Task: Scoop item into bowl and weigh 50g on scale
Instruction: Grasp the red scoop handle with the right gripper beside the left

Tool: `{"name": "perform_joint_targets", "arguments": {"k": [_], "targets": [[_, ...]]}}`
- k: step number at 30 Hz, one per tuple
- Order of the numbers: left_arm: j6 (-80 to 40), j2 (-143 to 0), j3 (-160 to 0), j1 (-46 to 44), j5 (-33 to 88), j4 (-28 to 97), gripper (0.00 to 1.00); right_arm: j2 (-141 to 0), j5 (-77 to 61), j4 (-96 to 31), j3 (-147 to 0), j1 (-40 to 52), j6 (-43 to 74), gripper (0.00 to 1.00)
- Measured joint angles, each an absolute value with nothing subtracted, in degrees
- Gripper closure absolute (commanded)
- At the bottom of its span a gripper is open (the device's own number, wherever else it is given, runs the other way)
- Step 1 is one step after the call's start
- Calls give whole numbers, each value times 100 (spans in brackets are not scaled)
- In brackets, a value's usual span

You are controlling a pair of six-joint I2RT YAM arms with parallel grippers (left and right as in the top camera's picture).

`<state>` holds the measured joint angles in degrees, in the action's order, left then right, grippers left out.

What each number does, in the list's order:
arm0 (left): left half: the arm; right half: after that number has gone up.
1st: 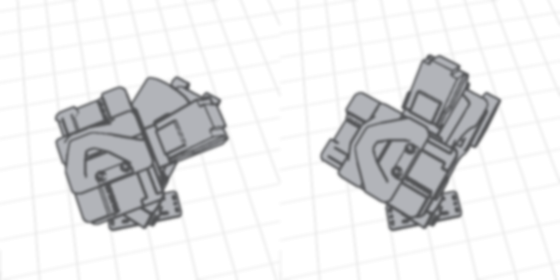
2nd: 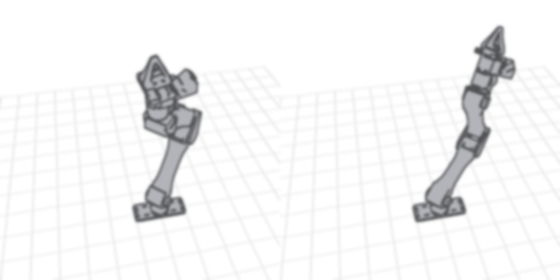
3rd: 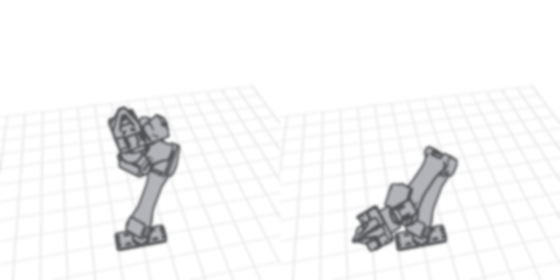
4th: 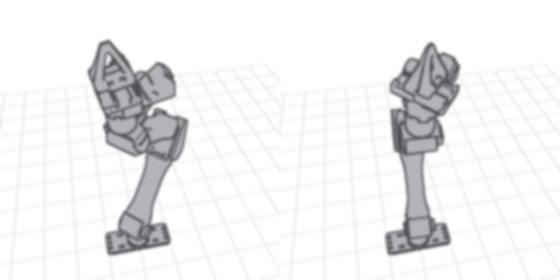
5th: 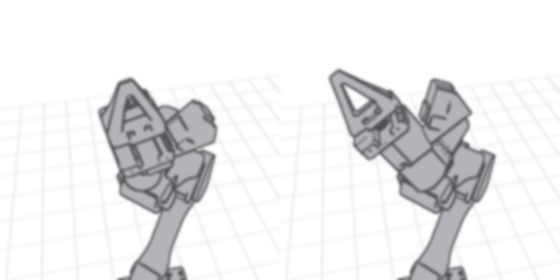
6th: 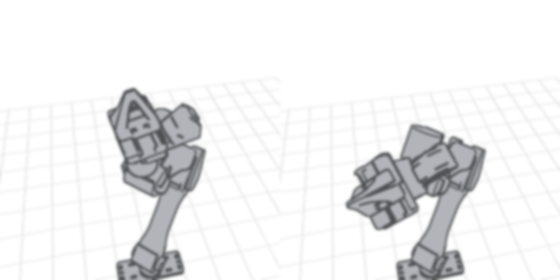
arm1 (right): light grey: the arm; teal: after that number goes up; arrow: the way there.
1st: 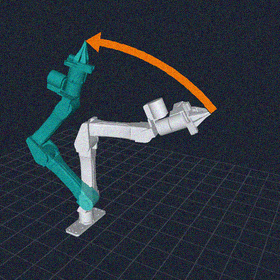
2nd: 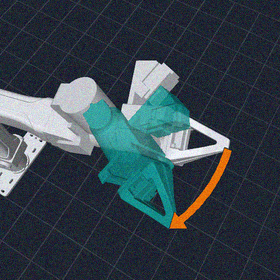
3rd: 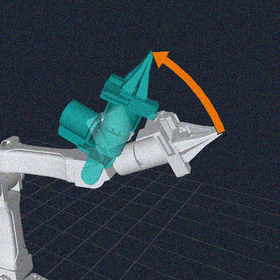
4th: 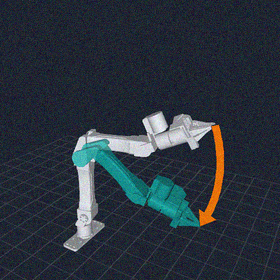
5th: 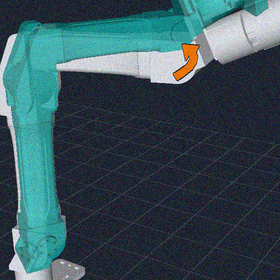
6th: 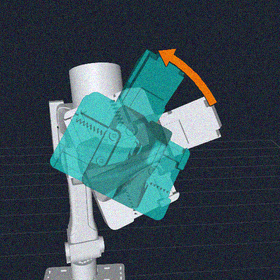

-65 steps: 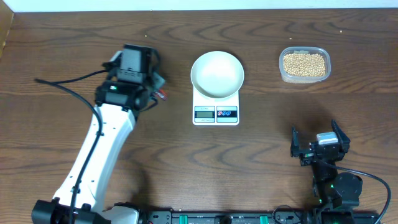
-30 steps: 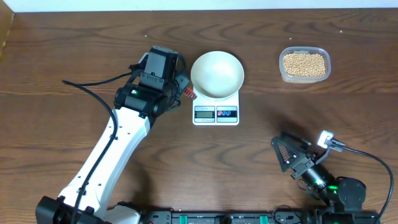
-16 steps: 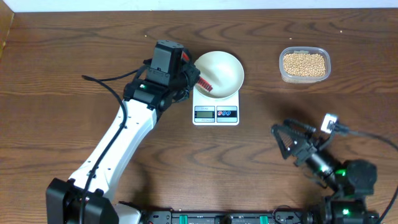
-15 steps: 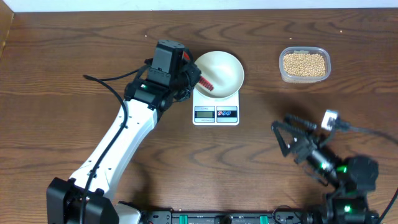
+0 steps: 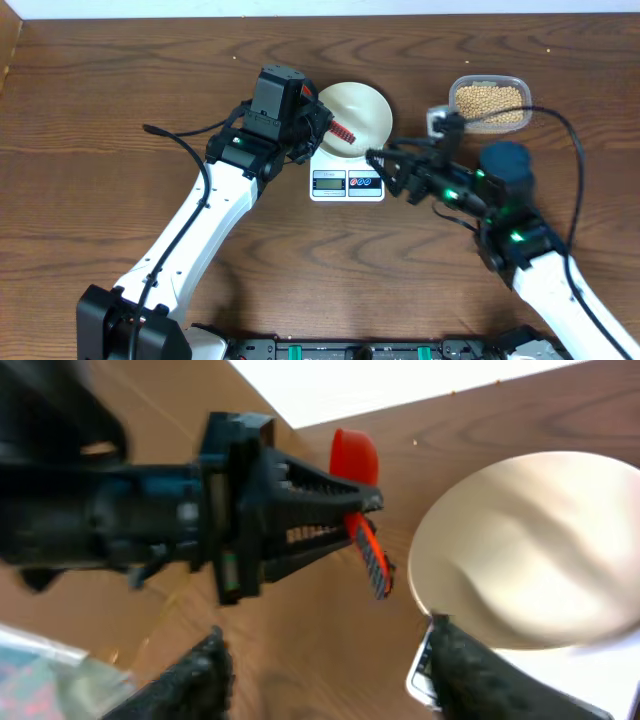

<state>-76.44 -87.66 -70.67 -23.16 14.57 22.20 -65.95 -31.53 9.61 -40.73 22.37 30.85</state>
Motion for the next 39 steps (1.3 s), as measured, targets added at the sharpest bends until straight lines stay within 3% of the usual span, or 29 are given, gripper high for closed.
{"name": "perform_joint_targets", "arguments": {"k": [18,27,29,30,33,36,39], "targets": [[-8554,-8766,-7067,-2314,2078,2204,93,-7596,-2692,1968,-4239,2644,2906,42],[-8576,-8766,-7067,-2316,2137,2204,94,-7841,-2646,2388,-4246,2696,2904,44],[-8576,-8766,-7067,-2316,2137,2204,93,-7878,-2648,2434,-4248,2740,2906,39],[-8576,-8766,-7067,-2316,2137,2204,93,-7909,-2650,2445,-4250,2768,2910,27],[-8576,-8766,-7067,-2316,2139,2204,93,-8007,-2628,2456,-4250,2790,2921,7],[-8576,-8766,-7067,-2300,2132,2204,93,-8062,-2574,2471,-4250,2794,2895,1],[-8576,-8766,-7067,-2298,2134,2204,93,-8064,-2589,2469,-4250,2797,2906,3]]}}
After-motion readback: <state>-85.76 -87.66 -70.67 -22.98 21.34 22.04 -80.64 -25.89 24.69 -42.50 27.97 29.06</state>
